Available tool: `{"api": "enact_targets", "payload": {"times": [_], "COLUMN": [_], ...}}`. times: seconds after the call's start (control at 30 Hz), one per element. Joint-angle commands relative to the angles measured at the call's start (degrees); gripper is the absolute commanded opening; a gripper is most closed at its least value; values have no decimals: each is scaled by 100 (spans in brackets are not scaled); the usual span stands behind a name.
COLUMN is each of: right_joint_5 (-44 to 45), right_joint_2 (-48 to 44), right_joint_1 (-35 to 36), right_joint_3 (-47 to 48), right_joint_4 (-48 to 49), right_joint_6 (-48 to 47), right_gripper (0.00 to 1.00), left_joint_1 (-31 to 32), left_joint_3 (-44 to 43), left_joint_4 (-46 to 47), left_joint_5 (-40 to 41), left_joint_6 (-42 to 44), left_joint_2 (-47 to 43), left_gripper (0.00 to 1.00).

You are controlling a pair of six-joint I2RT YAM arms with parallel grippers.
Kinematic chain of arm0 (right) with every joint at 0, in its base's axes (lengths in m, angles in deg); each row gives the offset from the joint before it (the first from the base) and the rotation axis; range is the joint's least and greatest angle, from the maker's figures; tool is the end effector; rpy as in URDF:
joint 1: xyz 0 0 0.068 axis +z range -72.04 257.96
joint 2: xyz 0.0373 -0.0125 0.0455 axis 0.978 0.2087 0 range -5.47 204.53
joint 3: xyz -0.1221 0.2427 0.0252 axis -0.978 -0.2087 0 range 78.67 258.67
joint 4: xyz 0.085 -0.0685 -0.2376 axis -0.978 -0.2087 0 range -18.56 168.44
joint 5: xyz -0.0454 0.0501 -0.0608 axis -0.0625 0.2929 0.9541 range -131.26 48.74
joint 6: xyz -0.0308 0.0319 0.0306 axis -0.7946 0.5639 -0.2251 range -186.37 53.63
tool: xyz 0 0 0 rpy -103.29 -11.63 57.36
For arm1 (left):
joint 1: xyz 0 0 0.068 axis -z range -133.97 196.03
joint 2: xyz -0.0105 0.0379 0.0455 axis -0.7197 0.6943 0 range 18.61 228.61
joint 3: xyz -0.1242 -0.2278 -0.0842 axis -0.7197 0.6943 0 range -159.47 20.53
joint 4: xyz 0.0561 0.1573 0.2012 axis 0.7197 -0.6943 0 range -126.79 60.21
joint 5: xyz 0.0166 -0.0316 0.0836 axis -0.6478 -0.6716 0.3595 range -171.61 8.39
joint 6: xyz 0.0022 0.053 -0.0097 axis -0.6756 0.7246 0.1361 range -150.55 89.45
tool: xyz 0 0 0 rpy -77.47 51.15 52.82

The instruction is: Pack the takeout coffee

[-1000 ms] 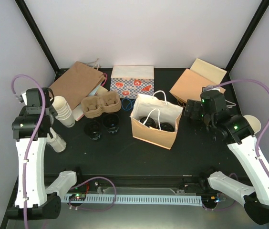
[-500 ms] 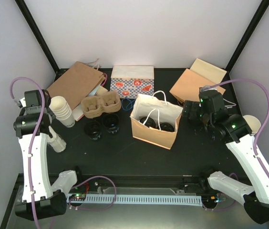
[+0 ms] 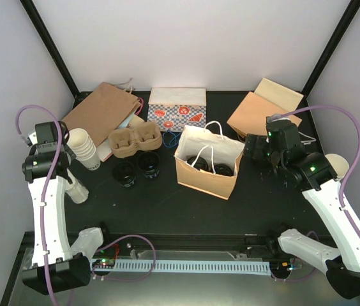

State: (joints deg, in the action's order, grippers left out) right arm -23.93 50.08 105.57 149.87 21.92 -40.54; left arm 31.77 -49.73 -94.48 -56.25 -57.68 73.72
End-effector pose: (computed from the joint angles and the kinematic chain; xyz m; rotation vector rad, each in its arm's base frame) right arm 0.1574 0.0704 0.3845 0.1212 2.2468 0.1560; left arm 0.1501 0.0539 0.3712 -1.0179 2.1401 0.4306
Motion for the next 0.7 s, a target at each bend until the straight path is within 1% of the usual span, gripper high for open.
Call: {"api": "enact_targets", "payload": {"times": [0.0,0.03,0.07,0.23,0.4,0.67], "right_joint_5": [-48,-52,-53,-86,-122,-322], "right_joint_2": [-9,-11,-16,-1,25,128], "right_joint_1": [-28,-28,-28,-28,-29,-28], "right_joint_3": [65,69,69,70,69,54], "right_joint_4": [95,84,86,71,73,80], "right_joint_6": [-27,-27,-27,-25,-30,-43], "right_gripper": [100,100,100,100,100,100], "left_joint_1": [-61,-62,-64,-62,-60,-64], "left_joint_3": [-26,-34,-52,-176,-531,-1224], "left_joint_4": [337,346,355,203,-119,-213], "left_joint_5": [-23,-23,-32,-45,-67,-467], "left_joint_6": [-39,-35,-21,73,37,93], "left_joint_2": [-55,-49,-45,-90,-225,-688], "left_gripper": [12,5,2,2,1,2]}}
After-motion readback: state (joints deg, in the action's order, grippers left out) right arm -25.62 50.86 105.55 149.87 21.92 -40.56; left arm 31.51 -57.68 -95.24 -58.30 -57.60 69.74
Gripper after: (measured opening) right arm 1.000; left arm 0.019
